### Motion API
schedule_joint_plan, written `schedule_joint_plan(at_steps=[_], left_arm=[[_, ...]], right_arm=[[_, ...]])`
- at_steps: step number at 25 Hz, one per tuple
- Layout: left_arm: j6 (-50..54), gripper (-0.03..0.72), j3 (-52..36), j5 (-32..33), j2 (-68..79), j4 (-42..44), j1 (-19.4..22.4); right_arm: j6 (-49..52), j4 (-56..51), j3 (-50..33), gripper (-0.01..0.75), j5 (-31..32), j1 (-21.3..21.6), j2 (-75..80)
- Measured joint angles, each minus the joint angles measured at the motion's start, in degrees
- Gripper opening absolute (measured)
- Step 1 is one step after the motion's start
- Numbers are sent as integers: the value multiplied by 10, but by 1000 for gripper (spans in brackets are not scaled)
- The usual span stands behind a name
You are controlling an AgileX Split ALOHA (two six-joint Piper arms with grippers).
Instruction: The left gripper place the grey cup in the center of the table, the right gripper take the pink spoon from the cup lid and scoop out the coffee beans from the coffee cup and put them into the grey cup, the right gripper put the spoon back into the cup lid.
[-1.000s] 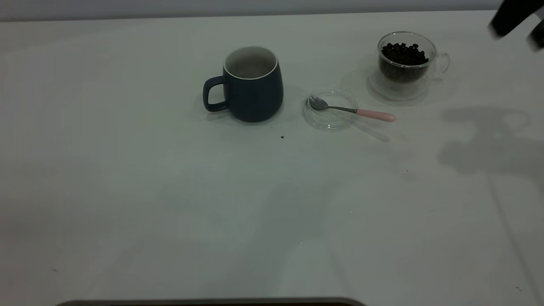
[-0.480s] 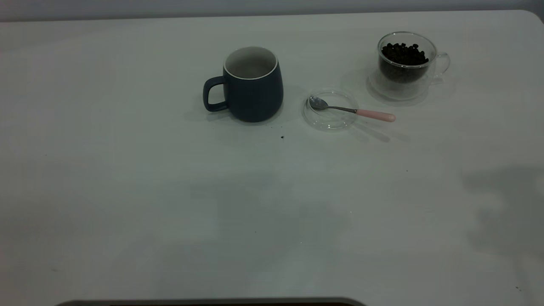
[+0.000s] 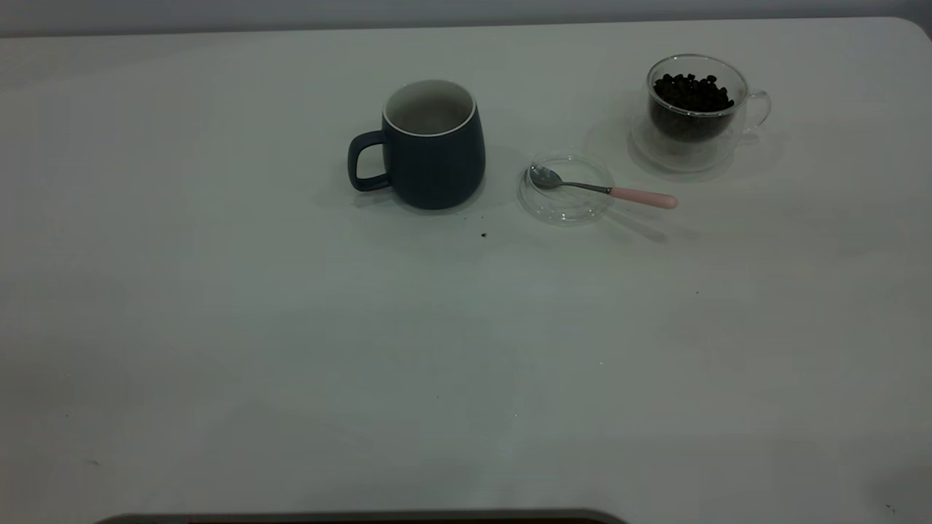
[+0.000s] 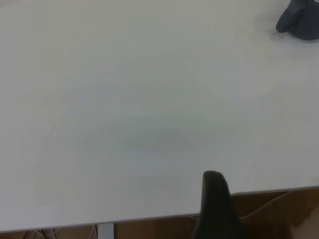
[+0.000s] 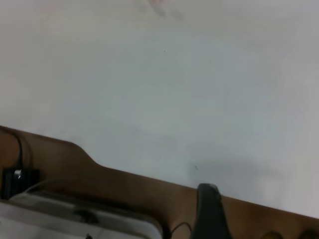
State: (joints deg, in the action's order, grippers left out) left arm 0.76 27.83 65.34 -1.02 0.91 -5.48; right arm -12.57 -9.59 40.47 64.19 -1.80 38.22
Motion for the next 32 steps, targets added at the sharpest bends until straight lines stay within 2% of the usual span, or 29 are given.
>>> schedule_joint_plan(at_steps=[6, 15, 32], left_arm=[[0, 567, 0, 0, 0, 0, 0], [1, 567, 0, 0, 0, 0, 0], [1, 567, 0, 0, 0, 0, 0]], right_arm=[[-11, 13, -63, 589, 7, 0, -161], [12, 13, -134, 589, 8, 0, -246], [41, 38, -135, 589, 3, 0, -299]])
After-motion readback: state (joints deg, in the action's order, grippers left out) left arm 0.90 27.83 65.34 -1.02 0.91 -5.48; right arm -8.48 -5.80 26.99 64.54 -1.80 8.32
